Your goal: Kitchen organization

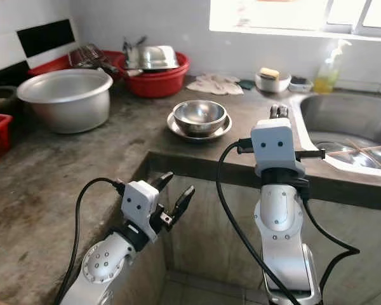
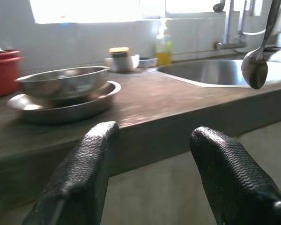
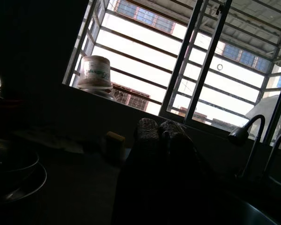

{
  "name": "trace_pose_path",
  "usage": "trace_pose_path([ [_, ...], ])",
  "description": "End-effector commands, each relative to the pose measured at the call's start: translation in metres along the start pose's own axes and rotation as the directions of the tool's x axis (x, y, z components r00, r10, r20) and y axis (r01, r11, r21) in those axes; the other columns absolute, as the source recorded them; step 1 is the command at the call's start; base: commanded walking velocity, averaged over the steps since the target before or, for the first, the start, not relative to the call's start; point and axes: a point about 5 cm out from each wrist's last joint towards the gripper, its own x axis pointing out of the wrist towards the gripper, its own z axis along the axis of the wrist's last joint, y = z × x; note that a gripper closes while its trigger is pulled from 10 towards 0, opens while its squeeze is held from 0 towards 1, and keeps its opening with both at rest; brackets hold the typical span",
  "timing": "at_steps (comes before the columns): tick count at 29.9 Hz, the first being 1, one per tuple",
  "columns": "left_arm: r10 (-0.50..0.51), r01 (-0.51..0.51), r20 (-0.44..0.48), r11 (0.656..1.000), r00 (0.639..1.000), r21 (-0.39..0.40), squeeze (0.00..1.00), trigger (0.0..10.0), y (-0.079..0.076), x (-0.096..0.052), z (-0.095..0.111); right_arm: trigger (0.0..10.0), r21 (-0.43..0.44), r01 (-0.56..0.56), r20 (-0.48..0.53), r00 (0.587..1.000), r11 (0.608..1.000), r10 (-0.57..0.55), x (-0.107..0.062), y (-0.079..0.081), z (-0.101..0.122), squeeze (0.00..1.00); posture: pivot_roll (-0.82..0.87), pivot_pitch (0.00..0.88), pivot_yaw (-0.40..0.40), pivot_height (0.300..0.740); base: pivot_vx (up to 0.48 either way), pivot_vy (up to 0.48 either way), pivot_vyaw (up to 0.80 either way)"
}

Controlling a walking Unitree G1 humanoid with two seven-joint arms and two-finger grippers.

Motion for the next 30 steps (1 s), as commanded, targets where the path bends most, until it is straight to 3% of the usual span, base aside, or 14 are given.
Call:
trace_pose_path([
  [1,-0.015,0.015,0.015,1.000,1.000,0.002,0.00,10.0,-0.004,0.003,0.003,10.0,-0.013,0.028,0.011,1.000,1.000,-0.028,0.002,-0.006,0.002,0.00,0.06,0.000,-0.015,0.740,0.000,-0.416,0.00],
  [6,-0.012,0.012,0.017,1.000,1.000,0.003,0.00,10.0,-0.005,0.004,0.003,10.0,-0.015,0.028,0.019,0.999,0.999,-0.028,0.004,-0.006,0.004,0.00,0.06,0.000,-0.017,0.740,0.000,-0.415,0.00],
  [15,-0.007,0.007,0.022,1.000,1.000,0.007,0.00,10.0,-0.004,0.005,0.004,10.0,-0.026,0.029,0.059,0.998,0.999,-0.028,0.008,-0.007,0.010,0.00,0.05,0.000,-0.016,0.740,0.280,-0.385,0.00],
  [26,0.010,-0.010,0.031,1.000,0.999,0.012,0.00,10.0,-0.001,0.006,0.006,10.0,-0.028,0.098,0.085,0.992,0.995,-0.095,0.025,-0.024,0.014,0.00,0.05,0.000,-0.016,0.740,0.363,-0.307,0.00],
  [30,0.014,-0.014,0.024,1.000,1.000,0.018,0.00,10.0,0.002,0.004,0.005,10.0,-0.026,0.106,0.073,0.992,0.994,-0.104,0.028,-0.027,0.013,0.00,0.06,0.001,-0.015,0.740,0.383,-0.284,-0.66],
])
